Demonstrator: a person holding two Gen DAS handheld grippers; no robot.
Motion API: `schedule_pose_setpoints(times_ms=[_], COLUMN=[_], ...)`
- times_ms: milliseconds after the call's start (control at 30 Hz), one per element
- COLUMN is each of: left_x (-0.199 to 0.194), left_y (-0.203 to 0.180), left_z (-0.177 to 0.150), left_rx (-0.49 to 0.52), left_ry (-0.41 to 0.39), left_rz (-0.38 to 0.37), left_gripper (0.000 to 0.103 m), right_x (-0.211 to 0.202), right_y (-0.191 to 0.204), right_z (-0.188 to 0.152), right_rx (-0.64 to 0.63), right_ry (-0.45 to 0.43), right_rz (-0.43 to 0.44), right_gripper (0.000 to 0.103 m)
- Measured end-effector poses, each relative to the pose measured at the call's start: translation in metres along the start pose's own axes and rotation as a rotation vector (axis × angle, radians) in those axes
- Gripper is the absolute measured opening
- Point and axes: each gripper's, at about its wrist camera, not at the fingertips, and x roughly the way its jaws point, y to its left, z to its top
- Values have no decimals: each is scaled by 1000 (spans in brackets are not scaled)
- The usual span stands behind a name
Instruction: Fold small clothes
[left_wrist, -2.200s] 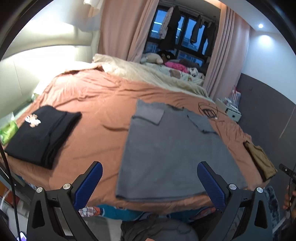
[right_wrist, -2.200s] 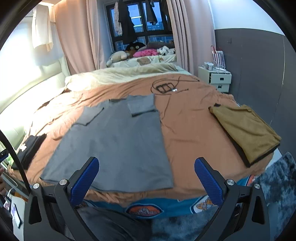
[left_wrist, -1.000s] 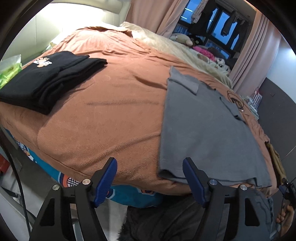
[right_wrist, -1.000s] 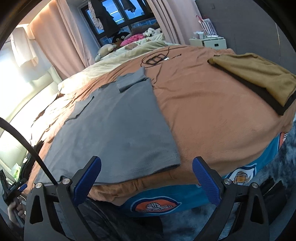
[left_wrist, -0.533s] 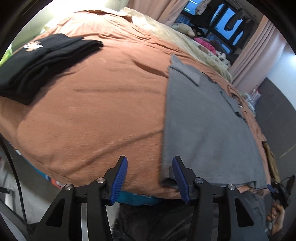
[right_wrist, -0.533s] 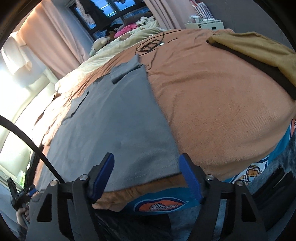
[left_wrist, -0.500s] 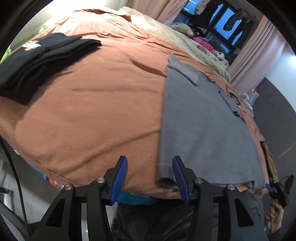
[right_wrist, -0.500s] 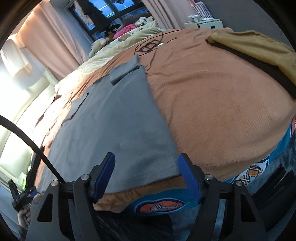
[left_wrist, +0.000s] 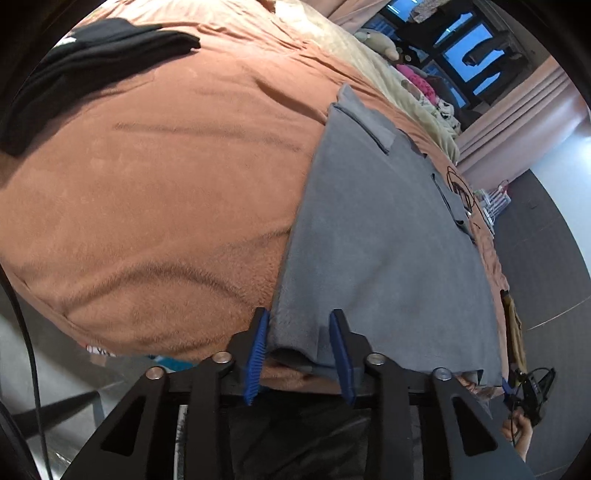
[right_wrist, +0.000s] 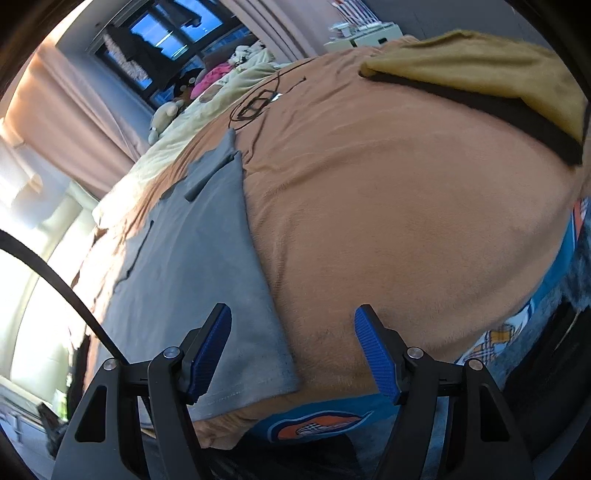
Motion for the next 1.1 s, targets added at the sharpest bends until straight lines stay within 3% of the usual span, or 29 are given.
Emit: schedule_pose_setpoints(times_ms=[100,167,267,367,567,733,833,933,1100], left_x=[-1,-2,-6,-10,-15,-9,-3,0,-1], left_y=[4,7,11,10,10,9,10,16,22], left_z=[0,1,3,5,11,13,11,11,10], left_rx=[-20,-32,-45,-44,-54,-70,-86,-129,-176], left_ry=[-1,2,-3,-20,-41,-19,4,16,11], left_rz=[2,-14,-24,-23,-38,-75,-81,-98,-127], left_gripper=[14,9,7,7,6,7,7,14,23], right_x=[0,2,3,7,10,18,27,35,43], right_y=[-9,-13,-17,-17,-17,-19,-14,-9,-2], right_z=[-6,-10,-18,-26,-34,-27,-29,-31,-28], right_rx=[45,85,126,150,158,179,180,184,188], right_ry=[20,39,60,91,118,107,94,90,80], right_rz=[44,94,181,243,284,309,309,323,260], right_gripper=[68,68,68,58,54,39,37,37,37])
